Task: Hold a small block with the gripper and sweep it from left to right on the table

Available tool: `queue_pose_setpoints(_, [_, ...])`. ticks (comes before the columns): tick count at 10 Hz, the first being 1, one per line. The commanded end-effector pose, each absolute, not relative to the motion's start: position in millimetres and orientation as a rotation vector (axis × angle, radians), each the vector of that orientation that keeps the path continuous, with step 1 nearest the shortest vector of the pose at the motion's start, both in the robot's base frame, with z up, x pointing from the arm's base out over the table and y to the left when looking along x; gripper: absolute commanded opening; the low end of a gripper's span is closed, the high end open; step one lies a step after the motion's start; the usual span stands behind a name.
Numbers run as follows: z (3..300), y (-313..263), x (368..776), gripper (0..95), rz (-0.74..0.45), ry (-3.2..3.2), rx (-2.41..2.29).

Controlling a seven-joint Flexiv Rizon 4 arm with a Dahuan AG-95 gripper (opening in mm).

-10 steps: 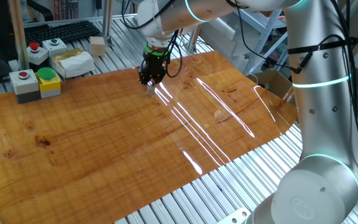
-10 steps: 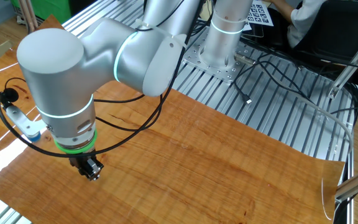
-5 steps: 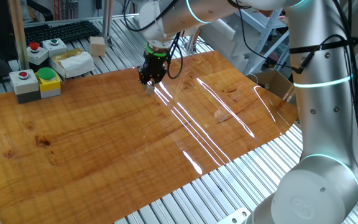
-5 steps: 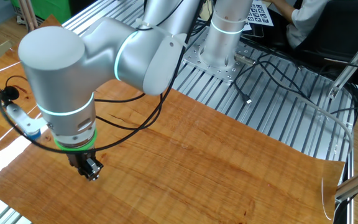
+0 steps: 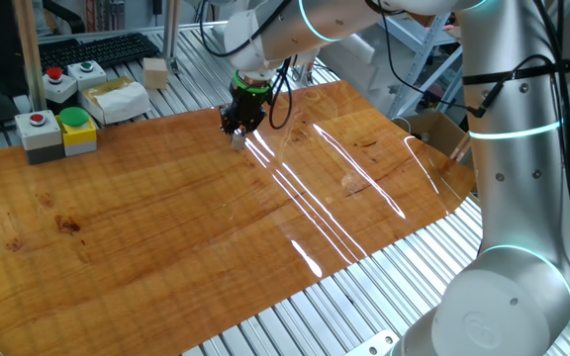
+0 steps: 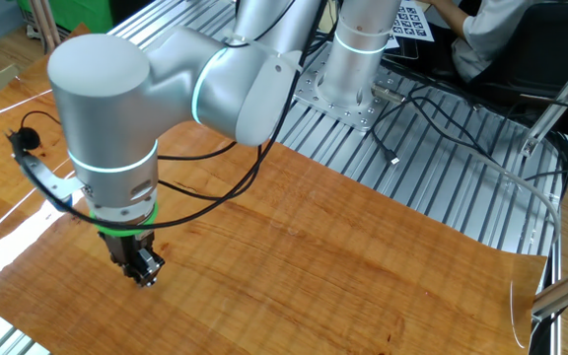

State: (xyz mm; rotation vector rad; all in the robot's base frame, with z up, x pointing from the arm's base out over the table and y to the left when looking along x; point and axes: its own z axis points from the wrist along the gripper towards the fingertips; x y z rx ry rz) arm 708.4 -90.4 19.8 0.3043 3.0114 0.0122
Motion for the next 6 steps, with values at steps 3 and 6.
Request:
queue_pose_setpoints(3, [19.4,-90.6,709.3,0.0,0.016,2.996,0.315])
queue_pose_setpoints(6, [19.0,-90.5,709.0,0.0,0.016,2.985,0.320])
